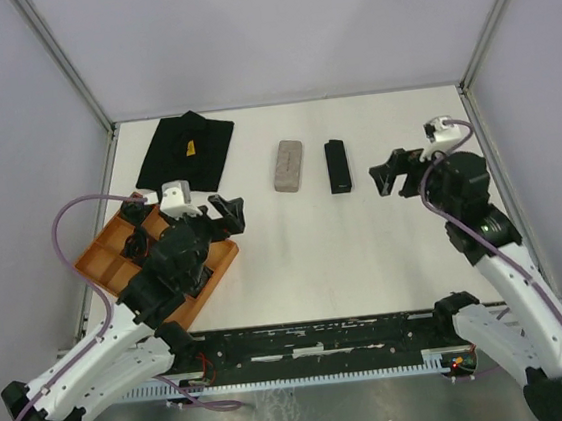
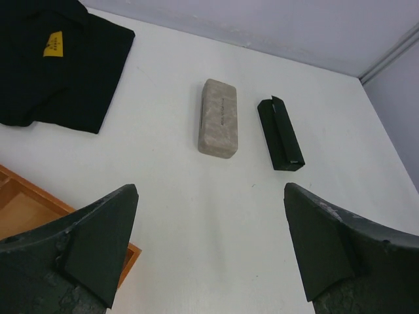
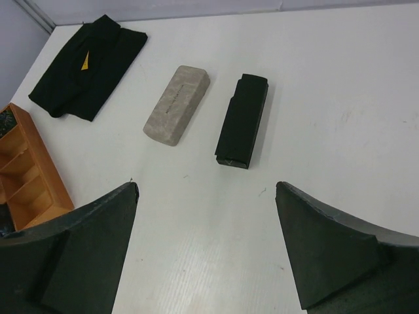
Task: Organize the sunglasses
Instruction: Reset both arms
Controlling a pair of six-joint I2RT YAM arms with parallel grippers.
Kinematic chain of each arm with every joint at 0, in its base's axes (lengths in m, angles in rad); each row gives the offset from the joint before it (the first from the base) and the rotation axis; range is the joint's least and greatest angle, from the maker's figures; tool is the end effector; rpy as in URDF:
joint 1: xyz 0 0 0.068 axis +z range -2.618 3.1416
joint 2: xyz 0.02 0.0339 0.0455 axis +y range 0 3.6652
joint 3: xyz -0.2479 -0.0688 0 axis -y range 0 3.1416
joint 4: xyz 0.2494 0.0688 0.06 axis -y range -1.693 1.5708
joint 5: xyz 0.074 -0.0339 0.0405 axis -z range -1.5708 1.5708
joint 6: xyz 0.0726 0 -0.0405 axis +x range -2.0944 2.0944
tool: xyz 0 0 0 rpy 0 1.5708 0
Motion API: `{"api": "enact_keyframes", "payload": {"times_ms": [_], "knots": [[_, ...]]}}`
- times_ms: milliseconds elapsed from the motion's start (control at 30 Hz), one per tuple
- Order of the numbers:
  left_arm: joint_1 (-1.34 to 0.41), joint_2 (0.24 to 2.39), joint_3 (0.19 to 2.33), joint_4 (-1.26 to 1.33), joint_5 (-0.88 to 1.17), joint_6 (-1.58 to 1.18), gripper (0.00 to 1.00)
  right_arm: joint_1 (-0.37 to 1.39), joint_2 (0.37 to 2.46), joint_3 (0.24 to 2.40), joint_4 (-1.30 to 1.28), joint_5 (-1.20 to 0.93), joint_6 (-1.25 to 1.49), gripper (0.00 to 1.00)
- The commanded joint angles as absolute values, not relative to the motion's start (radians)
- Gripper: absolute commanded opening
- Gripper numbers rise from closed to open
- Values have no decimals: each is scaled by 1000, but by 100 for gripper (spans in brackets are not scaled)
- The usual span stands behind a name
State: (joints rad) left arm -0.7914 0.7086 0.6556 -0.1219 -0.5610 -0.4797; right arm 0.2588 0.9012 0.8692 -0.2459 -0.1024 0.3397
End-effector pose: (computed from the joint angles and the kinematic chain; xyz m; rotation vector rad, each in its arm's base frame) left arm 0.1803 -0.1275 0.2980 -0.1412 1.7338 -0.4499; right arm 0.2474 0.0732 0.3197 0.0034 1.8782 0.5094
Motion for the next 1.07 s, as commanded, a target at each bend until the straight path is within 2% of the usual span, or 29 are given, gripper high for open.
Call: {"api": "enact_keyframes", "payload": {"times_ms": [0,200,267,533,1033], "knots": [[-786,631,688,-188,-671,-445,99,255,662,770,-260,-16,348,95],[-786,522,678,-313,-769,-492,99,255,392,653,-333,96,349,95],[-788,463,665,-335,-762,-498,99,255,313,611,-350,132,351,99],[-789,338,595,-357,-811,-552,99,255,126,483,-392,172,414,99],[-790,385,609,-432,-879,-622,99,255,125,420,-380,189,418,99]]}}
